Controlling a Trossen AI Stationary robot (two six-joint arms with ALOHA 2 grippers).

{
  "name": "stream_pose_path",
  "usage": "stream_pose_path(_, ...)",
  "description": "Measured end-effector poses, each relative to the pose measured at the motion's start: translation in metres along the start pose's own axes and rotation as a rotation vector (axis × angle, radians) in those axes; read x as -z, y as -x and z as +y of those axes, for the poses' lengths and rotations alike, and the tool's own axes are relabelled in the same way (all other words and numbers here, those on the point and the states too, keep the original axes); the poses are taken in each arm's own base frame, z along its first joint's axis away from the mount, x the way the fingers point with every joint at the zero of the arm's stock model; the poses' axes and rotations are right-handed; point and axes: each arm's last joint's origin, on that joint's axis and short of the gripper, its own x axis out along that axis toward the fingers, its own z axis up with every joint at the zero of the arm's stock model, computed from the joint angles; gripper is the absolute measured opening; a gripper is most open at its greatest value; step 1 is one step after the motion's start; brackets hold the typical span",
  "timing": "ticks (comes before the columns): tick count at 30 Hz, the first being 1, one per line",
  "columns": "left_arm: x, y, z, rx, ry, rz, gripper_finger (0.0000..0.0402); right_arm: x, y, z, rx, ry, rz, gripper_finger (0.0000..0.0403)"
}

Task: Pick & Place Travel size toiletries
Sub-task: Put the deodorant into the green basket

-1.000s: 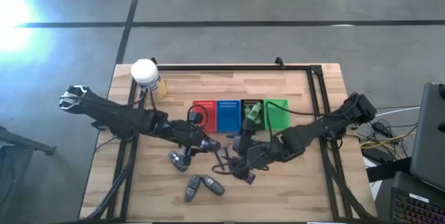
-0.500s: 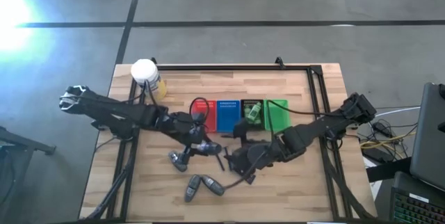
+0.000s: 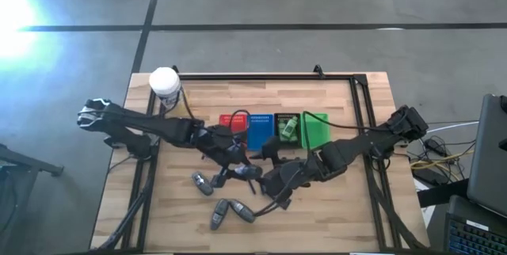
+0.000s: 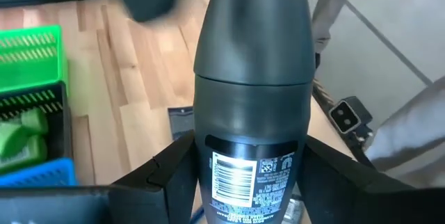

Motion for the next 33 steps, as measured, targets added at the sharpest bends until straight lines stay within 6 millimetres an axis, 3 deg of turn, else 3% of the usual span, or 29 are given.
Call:
stream_pose_path(13, -0.012, -0.001, 0.011, 0.001, -0.010, -0.046, 0.0206, 0.003, -0.002, 0.006, -0.069, -0.040, 0.019, 0.0326)
stream_pose_path(26, -0.010, -0.004, 0.011, 0.020, 0.001, -0.030, 0.0206, 0.004, -0.008, 0.009, -0.072, 0.016, 0.035, 0.0276)
stream_pose_path(33, -0.006, -0.011, 0.013, 0.024, 0.004, -0.005, 0.0206, 0.001, -0.005, 0.009, -0.074, 0.117, 0.015, 0.0269)
